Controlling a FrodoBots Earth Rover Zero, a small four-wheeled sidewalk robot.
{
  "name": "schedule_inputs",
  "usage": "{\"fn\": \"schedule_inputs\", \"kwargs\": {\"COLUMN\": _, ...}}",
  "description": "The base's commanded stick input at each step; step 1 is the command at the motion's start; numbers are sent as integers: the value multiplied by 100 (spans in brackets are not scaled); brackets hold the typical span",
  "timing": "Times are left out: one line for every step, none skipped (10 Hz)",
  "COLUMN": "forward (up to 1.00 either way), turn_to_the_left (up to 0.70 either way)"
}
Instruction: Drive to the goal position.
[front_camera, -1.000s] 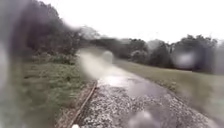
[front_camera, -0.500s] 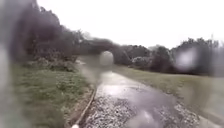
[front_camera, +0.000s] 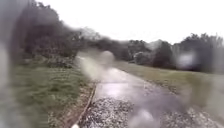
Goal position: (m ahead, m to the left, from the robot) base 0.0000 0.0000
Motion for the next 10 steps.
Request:
{"fn": "schedule_inputs", "kwargs": {"forward": 70, "turn_to_the_left": -32}}
{"fn": "schedule_inputs", "kwargs": {"forward": 70, "turn_to_the_left": -26}}
{"fn": "schedule_inputs", "kwargs": {"forward": 70, "turn_to_the_left": -20}}
{"fn": "schedule_inputs", "kwargs": {"forward": 70, "turn_to_the_left": -15}}
{"fn": "schedule_inputs", "kwargs": {"forward": 70, "turn_to_the_left": -9}}
{"fn": "schedule_inputs", "kwargs": {"forward": 70, "turn_to_the_left": -3}}
{"fn": "schedule_inputs", "kwargs": {"forward": 70, "turn_to_the_left": 0}}
{"fn": "schedule_inputs", "kwargs": {"forward": 70, "turn_to_the_left": 0}}
{"fn": "schedule_inputs", "kwargs": {"forward": 70, "turn_to_the_left": 0}}
{"fn": "schedule_inputs", "kwargs": {"forward": 70, "turn_to_the_left": 0}}
